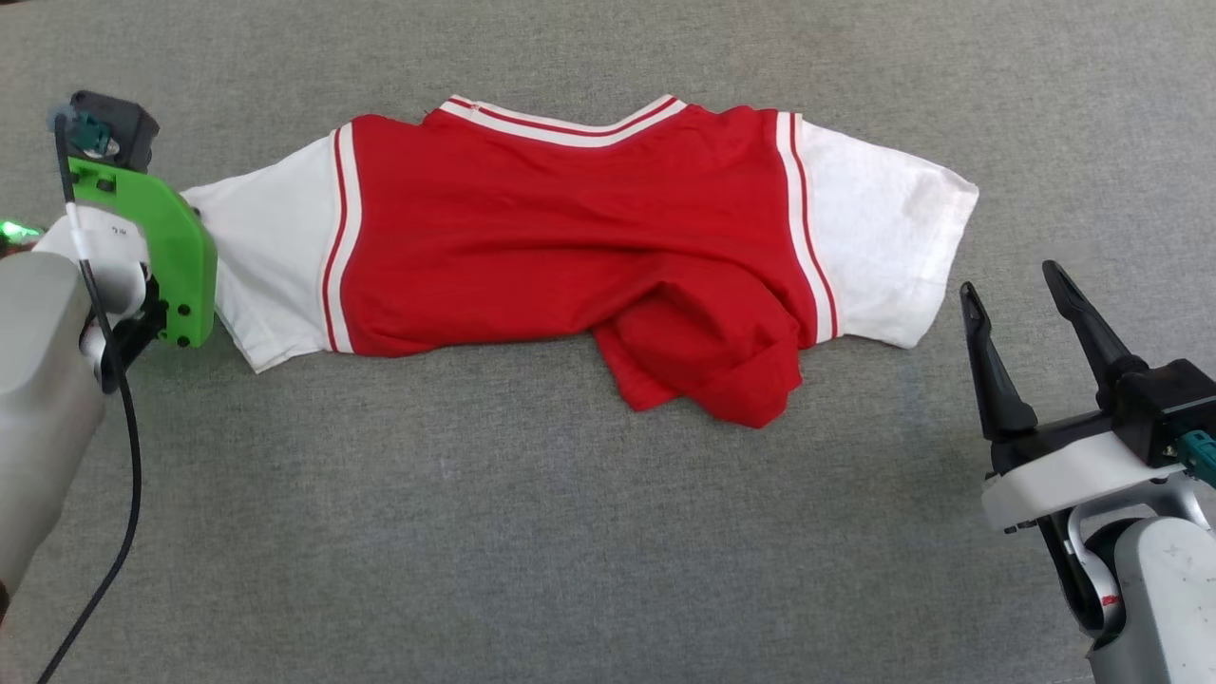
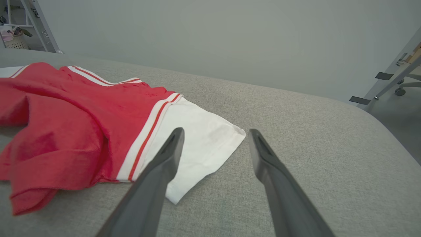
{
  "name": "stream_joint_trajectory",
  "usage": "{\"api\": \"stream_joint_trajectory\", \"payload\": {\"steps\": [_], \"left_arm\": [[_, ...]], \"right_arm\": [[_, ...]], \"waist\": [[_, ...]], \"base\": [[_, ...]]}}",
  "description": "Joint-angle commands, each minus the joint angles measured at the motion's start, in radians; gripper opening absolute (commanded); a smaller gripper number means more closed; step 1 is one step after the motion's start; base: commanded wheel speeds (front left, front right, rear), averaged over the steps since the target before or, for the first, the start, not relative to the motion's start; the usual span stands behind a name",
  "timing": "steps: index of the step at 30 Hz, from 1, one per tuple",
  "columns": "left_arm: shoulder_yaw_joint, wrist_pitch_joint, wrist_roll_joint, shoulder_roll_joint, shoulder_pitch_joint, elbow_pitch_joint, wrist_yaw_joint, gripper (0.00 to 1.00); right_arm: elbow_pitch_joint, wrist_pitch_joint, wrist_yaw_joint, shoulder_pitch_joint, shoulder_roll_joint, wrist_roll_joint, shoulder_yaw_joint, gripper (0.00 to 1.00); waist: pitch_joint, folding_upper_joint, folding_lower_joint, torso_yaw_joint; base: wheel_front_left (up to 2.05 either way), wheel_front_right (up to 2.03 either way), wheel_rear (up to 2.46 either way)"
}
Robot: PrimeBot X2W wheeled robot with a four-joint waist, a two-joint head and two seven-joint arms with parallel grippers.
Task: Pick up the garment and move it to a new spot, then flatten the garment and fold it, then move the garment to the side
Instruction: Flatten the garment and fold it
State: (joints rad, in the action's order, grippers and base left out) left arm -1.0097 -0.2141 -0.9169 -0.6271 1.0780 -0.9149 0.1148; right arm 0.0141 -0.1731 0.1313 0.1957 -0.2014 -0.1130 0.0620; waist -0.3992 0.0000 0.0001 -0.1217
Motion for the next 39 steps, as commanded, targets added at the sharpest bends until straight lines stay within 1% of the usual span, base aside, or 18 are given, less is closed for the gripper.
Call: {"api": "stream_joint_trajectory", "payload": {"steps": [1, 4, 5, 6, 7, 9, 13, 16, 18, 20, 22, 25, 27, 30, 32, 35, 37, 39], "left_arm": [[0.002, 0.018, -0.009, 0.008, -0.029, -0.024, -0.005, 0.00], [0.014, 0.073, -0.022, 0.030, -0.047, -0.065, -0.004, 0.00], [0.017, 0.089, -0.025, 0.037, -0.052, -0.073, -0.003, 0.03], [0.016, 0.117, -0.020, 0.044, -0.054, -0.082, -0.002, 0.73], [0.017, 0.144, -0.016, 0.049, -0.054, -0.087, -0.003, 1.00], [0.024, 0.218, -0.010, 0.063, -0.054, -0.090, -0.004, 1.00], [0.063, 0.396, -0.012, 0.081, -0.057, -0.085, -0.028, 1.00], [0.086, 0.459, 0.000, 0.088, -0.069, -0.056, -0.052, 1.00], [0.111, 0.473, 0.015, 0.084, -0.084, -0.011, -0.081, 1.00], [0.173, 0.475, 0.047, 0.069, -0.101, 0.087, -0.126, 1.00], [0.253, 0.475, 0.095, 0.050, -0.151, 0.211, -0.180, 1.00], [0.368, 0.476, 0.176, 0.036, -0.272, 0.401, -0.258, 1.00], [0.431, 0.476, 0.223, 0.043, -0.359, 0.513, -0.294, 1.00], [0.498, 0.476, 0.307, 0.056, -0.466, 0.649, -0.336, 1.00], [0.543, 0.476, 0.350, 0.080, -0.529, 0.728, -0.350, 1.00], [0.599, 0.476, 0.419, 0.113, -0.613, 0.818, -0.364, 1.00], [0.635, 0.476, 0.452, 0.136, -0.656, 0.859, -0.368, 1.00], [0.665, 0.476, 0.478, 0.160, -0.690, 0.891, -0.363, 1.00]], "right_arm": [[-0.008, -0.004, -0.001, 0.000, -0.001, 0.000, -0.004, 1.00], [-0.012, 0.000, -0.001, 0.007, -0.003, -0.006, -0.016, 1.00], [-0.013, 0.001, -0.001, 0.008, -0.004, -0.008, -0.021, 1.00], [-0.015, 0.004, -0.001, 0.009, -0.005, -0.010, -0.027, 1.00], [-0.017, 0.005, -0.001, 0.012, -0.007, -0.012, -0.032, 1.00], [-0.021, 0.010, -0.001, 0.019, -0.016, -0.017, -0.048, 1.00], [-0.028, 0.029, -0.001, 0.044, -0.054, -0.039, -0.087, 1.00], [-0.038, 0.054, -0.001, 0.072, -0.085, -0.054, -0.111, 1.00], [-0.045, 0.079, -0.001, 0.098, -0.113, -0.067, -0.123, 1.00], [-0.046, 0.118, -0.001, 0.129, -0.144, -0.090, -0.129, 1.00], [-0.036, 0.173, -0.001, 0.162, -0.191, -0.115, -0.115, 1.00], [0.007, 0.304, -0.001, 0.213, -0.269, -0.185, -0.065, 1.00], [0.036, 0.384, -0.001, 0.251, -0.319, -0.253, -0.027, 1.00], [0.078, 0.494, -0.001, 0.304, -0.398, -0.331, 0.032, 1.00], [0.107, 0.564, -0.001, 0.339, -0.442, -0.392, 0.073, 1.00], [0.149, 0.706, -0.001, 0.381, -0.499, -0.499, 0.145, 1.00], [0.178, 0.797, -0.001, 0.407, -0.523, -0.551, 0.174, 1.00], [0.200, 0.867, -0.001, 0.432, -0.541, -0.574, 0.208, 1.00]], "waist": [[-0.001, 0.0000, -0.0001, -0.005], [0.005, 0.0000, -0.0001, -0.001], [0.010, 0.0000, -0.0001, 0.003], [0.016, 0.0000, -0.0001, 0.008], [0.022, 0.0000, -0.0001, 0.012], [0.037, 0.0000, -0.0001, 0.025], [0.075, 0.0000, -0.0001, 0.060], [0.102, 0.0000, -0.0001, 0.084], [0.116, 0.0000, -0.0001, 0.098], [0.124, 0.0000, -0.0001, 0.112], [0.126, 0.0000, -0.0001, 0.125], [0.126, 0.0000, -0.0001, 0.143], [0.121, 0.0000, -0.0001, 0.154], [0.109, 0.0000, -0.0001, 0.169], [0.099, 0.0000, -0.0001, 0.179], [0.083, 0.0000, -0.0001, 0.192], [0.071, 0.0000, -0.0001, 0.199], [0.058, 0.0000, -0.0001, 0.207]], "base": [[0.00, 0.00, 0.00], [0.00, 0.00, 0.00], [0.00, 0.00, 0.00], [0.00, 0.00, 0.00], [0.00, 0.00, 0.00], [0.00, 0.00, 0.00], [0.00, 0.00, 0.00], [0.00, 0.00, 0.00], [0.00, 0.00, 0.00], [0.00, 0.00, 0.00], [0.00, 0.00, 0.00], [0.00, 0.00, 0.00], [0.00, 0.00, 0.00], [0.00, 0.00, 0.00], [0.00, 0.00, 0.00], [0.00, 0.00, 0.00], [0.00, 0.00, 0.00], [0.00, 0.00, 0.00]]}}
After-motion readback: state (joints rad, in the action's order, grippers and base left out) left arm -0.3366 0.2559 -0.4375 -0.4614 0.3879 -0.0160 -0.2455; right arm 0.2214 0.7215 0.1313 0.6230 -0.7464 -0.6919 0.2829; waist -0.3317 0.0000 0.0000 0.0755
